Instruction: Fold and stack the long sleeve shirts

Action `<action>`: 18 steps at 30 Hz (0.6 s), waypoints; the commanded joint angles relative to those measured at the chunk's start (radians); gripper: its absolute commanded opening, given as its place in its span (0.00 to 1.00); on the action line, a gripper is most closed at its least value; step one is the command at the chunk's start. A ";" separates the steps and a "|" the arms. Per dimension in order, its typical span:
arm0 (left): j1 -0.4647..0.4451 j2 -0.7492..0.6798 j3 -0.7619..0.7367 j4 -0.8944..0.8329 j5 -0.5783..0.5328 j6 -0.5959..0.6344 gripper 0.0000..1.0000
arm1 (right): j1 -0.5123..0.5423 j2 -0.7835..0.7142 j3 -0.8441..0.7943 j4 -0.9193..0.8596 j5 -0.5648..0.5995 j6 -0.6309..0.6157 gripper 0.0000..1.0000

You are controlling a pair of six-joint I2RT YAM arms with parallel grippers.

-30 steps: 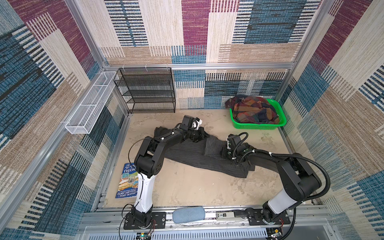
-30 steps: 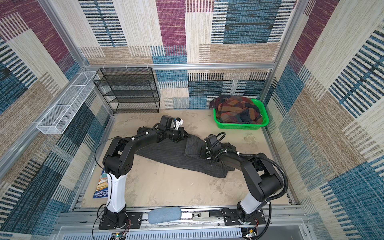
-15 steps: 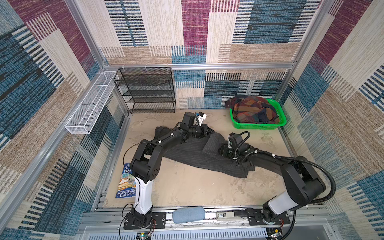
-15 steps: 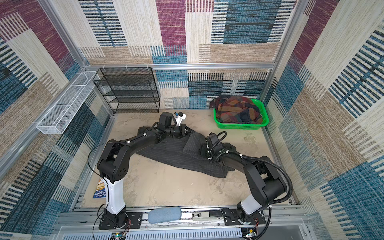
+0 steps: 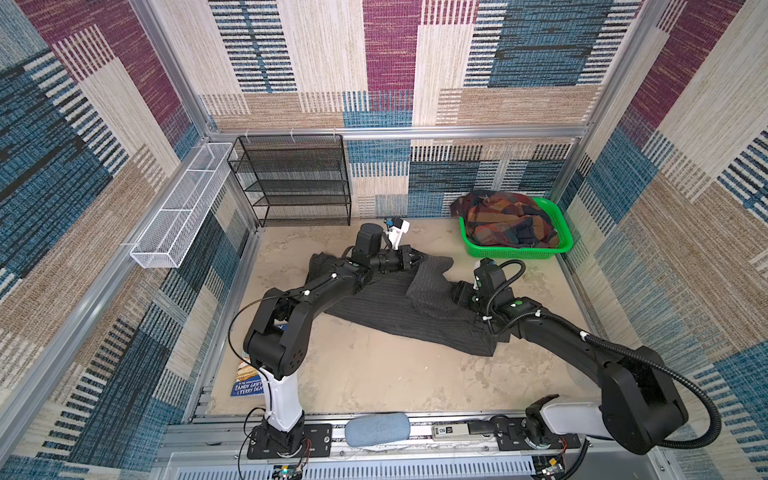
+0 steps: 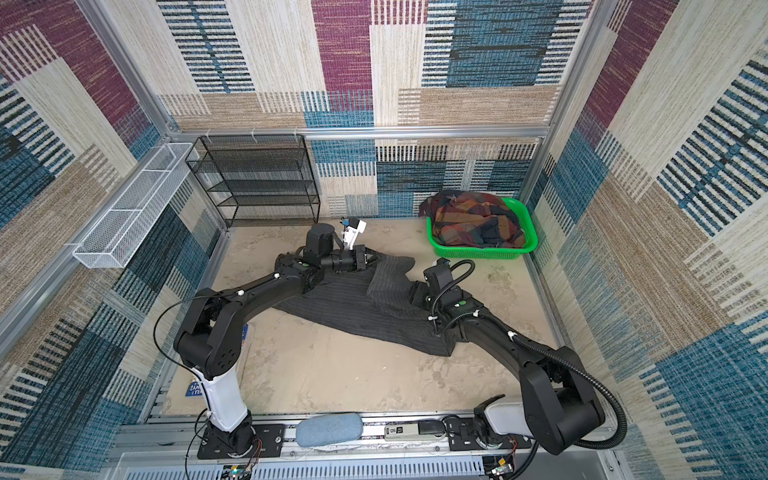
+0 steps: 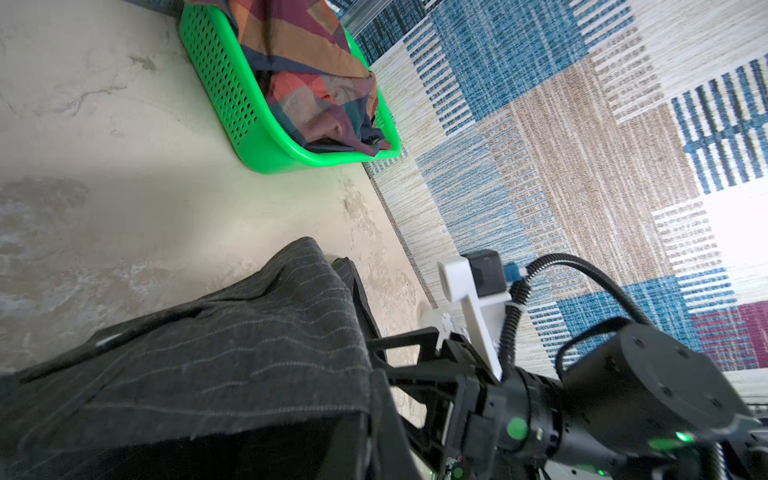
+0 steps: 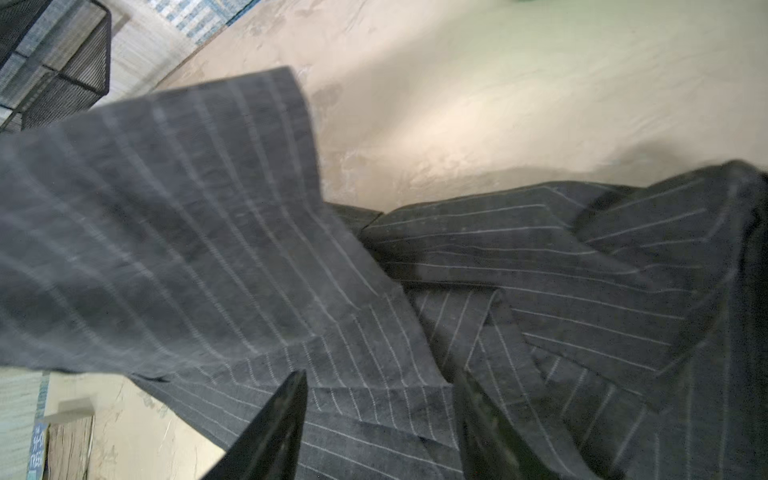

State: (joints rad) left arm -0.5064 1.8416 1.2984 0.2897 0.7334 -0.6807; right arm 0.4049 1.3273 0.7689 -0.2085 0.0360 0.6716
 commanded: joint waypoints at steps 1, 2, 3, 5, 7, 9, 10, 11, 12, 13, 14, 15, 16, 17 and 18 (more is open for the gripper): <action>0.001 -0.090 -0.065 0.029 -0.040 0.031 0.00 | -0.021 0.003 0.028 -0.025 0.015 -0.010 0.59; 0.000 -0.123 -0.095 0.013 -0.055 0.043 0.00 | -0.028 0.016 0.047 -0.030 0.014 -0.023 0.59; 0.000 -0.152 -0.119 -0.007 -0.071 0.052 0.00 | -0.033 0.029 0.064 -0.037 0.013 -0.034 0.59; 0.000 -0.224 -0.183 -0.044 -0.125 0.068 0.00 | -0.043 0.064 0.100 -0.044 0.010 -0.058 0.59; 0.001 -0.295 -0.251 -0.060 -0.194 0.075 0.00 | -0.047 0.097 0.121 -0.041 0.009 -0.071 0.59; 0.000 -0.366 -0.306 -0.084 -0.264 0.086 0.00 | -0.055 0.125 0.133 -0.034 0.007 -0.078 0.58; 0.000 -0.403 -0.328 -0.092 -0.297 0.088 0.00 | -0.058 0.140 0.138 -0.027 0.003 -0.080 0.58; 0.001 -0.440 -0.352 -0.098 -0.330 0.089 0.00 | -0.062 0.153 0.142 -0.021 -0.003 -0.084 0.57; 0.001 -0.472 -0.363 -0.104 -0.357 0.090 0.00 | -0.065 0.163 0.146 -0.016 -0.008 -0.086 0.57; 0.000 -0.511 -0.377 -0.110 -0.379 0.092 0.00 | -0.066 0.174 0.149 -0.011 -0.013 -0.091 0.57; 0.001 -0.545 -0.384 -0.125 -0.398 0.098 0.00 | -0.069 0.189 0.156 -0.011 -0.015 -0.095 0.57; 0.001 -0.571 -0.391 -0.139 -0.407 0.101 0.00 | -0.072 0.200 0.161 -0.011 -0.020 -0.100 0.57; 0.000 -0.598 -0.397 -0.158 -0.415 0.105 0.00 | -0.074 0.211 0.168 -0.011 -0.024 -0.106 0.56; 0.000 -0.623 -0.400 -0.182 -0.431 0.111 0.00 | -0.077 0.226 0.177 -0.012 -0.025 -0.111 0.56; 0.000 -0.645 -0.404 -0.204 -0.444 0.115 0.00 | -0.080 0.237 0.185 -0.015 -0.028 -0.114 0.56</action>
State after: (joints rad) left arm -0.5060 1.2381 0.9039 0.1471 0.3679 -0.6052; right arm 0.3309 1.5448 0.9367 -0.2440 0.0261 0.5800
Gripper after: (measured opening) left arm 0.063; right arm 0.565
